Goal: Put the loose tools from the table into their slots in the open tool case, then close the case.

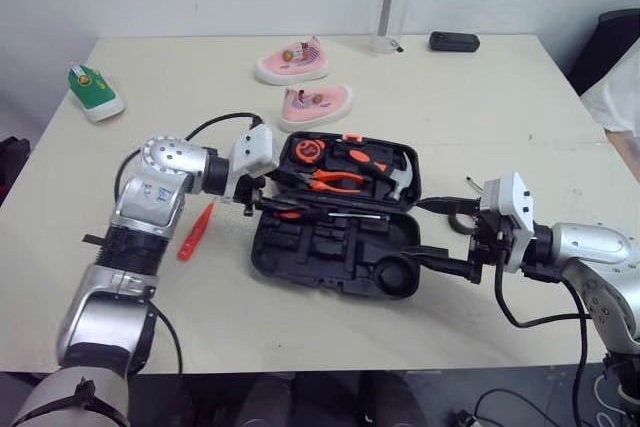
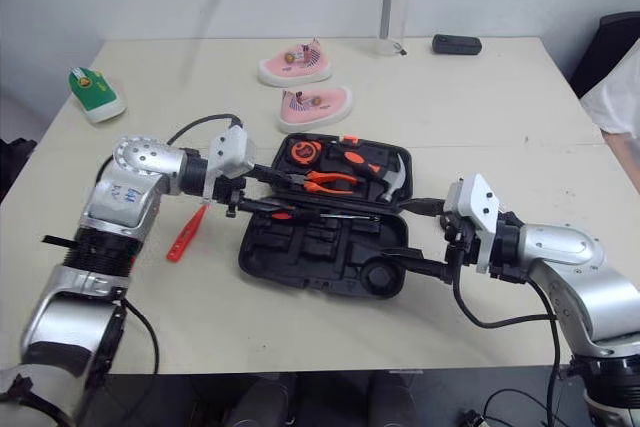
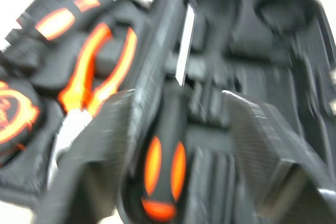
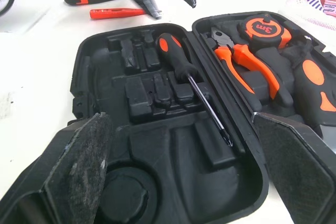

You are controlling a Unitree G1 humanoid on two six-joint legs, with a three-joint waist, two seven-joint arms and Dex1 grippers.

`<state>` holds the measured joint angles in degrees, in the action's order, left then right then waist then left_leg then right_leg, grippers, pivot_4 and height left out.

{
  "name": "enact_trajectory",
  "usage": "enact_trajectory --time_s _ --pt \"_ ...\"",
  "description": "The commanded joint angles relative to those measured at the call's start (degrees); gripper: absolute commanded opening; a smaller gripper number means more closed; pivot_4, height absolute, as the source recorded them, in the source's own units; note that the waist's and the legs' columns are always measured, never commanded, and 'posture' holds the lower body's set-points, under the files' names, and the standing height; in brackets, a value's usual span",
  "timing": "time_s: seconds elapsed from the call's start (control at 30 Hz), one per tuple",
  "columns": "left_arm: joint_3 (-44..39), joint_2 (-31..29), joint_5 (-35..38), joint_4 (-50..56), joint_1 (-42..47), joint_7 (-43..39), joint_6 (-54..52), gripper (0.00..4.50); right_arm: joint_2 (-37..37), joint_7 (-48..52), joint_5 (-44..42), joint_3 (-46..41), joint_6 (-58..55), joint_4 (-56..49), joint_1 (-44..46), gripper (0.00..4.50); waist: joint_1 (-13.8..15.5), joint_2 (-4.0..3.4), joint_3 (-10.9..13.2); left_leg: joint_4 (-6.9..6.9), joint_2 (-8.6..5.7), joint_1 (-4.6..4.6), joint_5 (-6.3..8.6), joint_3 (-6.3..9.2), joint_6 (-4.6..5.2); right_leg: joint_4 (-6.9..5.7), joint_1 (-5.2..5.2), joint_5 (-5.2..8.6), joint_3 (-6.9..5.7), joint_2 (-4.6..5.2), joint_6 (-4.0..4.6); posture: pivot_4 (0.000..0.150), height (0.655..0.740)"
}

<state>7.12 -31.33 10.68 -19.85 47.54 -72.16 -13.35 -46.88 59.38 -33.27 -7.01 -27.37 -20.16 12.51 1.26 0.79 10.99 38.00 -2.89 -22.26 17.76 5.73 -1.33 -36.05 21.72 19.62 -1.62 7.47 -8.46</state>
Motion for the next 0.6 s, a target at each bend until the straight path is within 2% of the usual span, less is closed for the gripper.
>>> enact_trajectory --time_s 0.03,0.07,0.3,0.6 --pt "-2.50 2.22 1.94 -5.80 -2.13 0.50 5.77 0.25 0.71 -0.03 0.01 -0.05 1.36 -0.87 0.27 4.50 -0.03 -0.01 0.00 -0.01 0.00 0.01 0.00 -0.01 0.00 -0.02 0.00 0.00 0.00 0.01 0.00 0.150 0.7269" --pt "-2.65 2.93 1.79 -7.30 -2.46 0.68 7.39 0.08 0.85 -0.04 0.11 0.04 1.37 -0.82 0.27 4.50 -0.11 -0.01 0.00 -0.01 -0.01 0.01 0.00 -0.02 0.00 -0.01 0.00 0.00 0.01 0.01 0.00 0.150 0.7269" --pt "0.80 4.93 -3.70 -17.59 -1.06 1.40 15.28 0.08 0.97 0.19 0.11 -0.13 1.01 0.03 0.94 4.50 -0.01 -0.01 -0.01 0.05 -0.06 0.03 0.00 -0.09 0.00 -0.04 -0.01 -0.01 0.00 0.03 -0.02 0.150 0.7269" --pt "1.33 7.19 -5.17 -23.68 2.32 1.31 19.31 0.08 0.83 0.23 0.27 -0.30 1.06 0.74 0.77 4.50 0.08 0.00 -0.01 0.08 -0.11 0.03 -0.01 -0.09 0.03 -0.06 -0.07 -0.03 -0.04 0.06 -0.06 0.150 0.7269"
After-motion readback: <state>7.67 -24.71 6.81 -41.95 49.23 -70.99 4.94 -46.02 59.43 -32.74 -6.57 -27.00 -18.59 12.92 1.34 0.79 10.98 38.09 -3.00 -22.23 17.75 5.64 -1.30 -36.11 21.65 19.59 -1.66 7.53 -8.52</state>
